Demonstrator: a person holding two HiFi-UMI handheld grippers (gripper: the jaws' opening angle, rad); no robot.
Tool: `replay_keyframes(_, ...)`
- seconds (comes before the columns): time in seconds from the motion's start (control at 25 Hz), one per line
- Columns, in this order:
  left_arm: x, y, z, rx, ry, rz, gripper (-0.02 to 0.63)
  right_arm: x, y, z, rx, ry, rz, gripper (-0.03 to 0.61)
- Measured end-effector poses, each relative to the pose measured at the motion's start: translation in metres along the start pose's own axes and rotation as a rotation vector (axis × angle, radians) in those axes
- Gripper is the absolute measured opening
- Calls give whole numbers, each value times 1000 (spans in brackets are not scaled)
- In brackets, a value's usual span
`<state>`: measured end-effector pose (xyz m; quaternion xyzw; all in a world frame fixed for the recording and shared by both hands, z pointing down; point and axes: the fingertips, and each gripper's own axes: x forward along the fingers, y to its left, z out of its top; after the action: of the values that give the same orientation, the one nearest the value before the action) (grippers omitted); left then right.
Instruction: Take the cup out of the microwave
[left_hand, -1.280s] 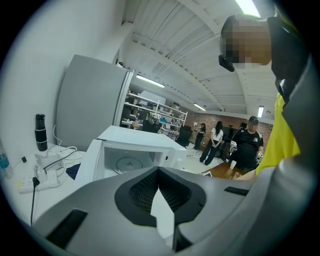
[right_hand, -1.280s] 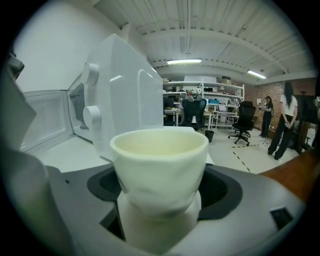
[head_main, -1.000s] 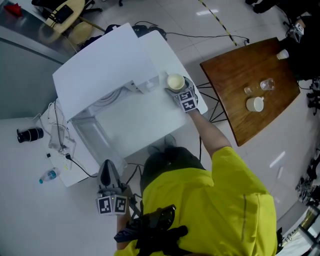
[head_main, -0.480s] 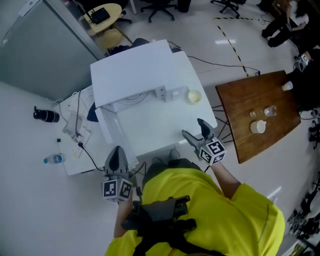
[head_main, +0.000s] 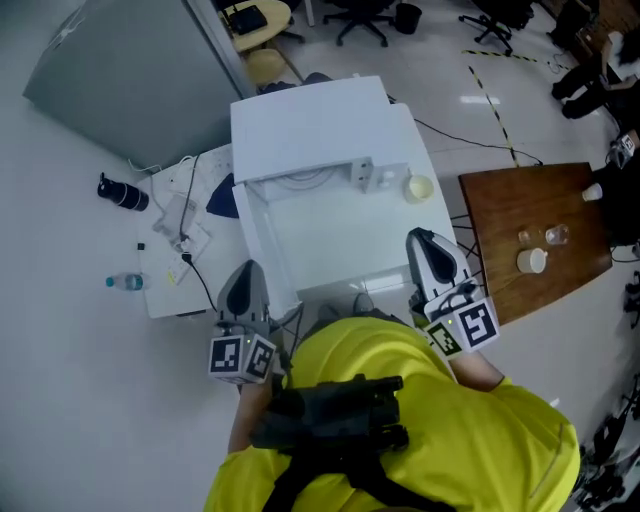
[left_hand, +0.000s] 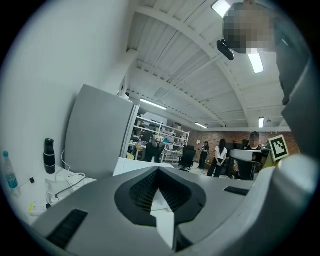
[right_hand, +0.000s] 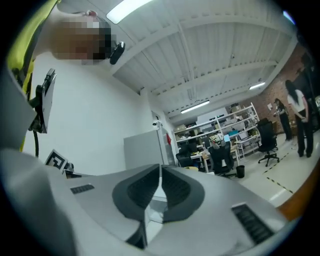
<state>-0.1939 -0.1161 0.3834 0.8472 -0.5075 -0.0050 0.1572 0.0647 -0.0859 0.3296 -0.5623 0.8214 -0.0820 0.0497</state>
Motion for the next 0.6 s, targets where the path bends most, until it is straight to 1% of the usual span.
replay_keyframes(0.04,-3,1,2,2,2,-1,5,0,3,-1,-9,8,-2,5)
replay_keyframes(0.16,-11,6,7,12,2,3,5,2,6,-9,-21,38,-8,5)
replay_keyframes(0.36,-17,18,18,8,-9,15,5,8,11,-16,-42,54,-17,3)
replay_keyframes(0.48,-19,21,25,15,-18,14,5,11,14,-21,-34,70,-12,3)
replay_keyframes(0.6,-21,24,23,10,-12,12,5,11,15,-26,-33,81,-17,3)
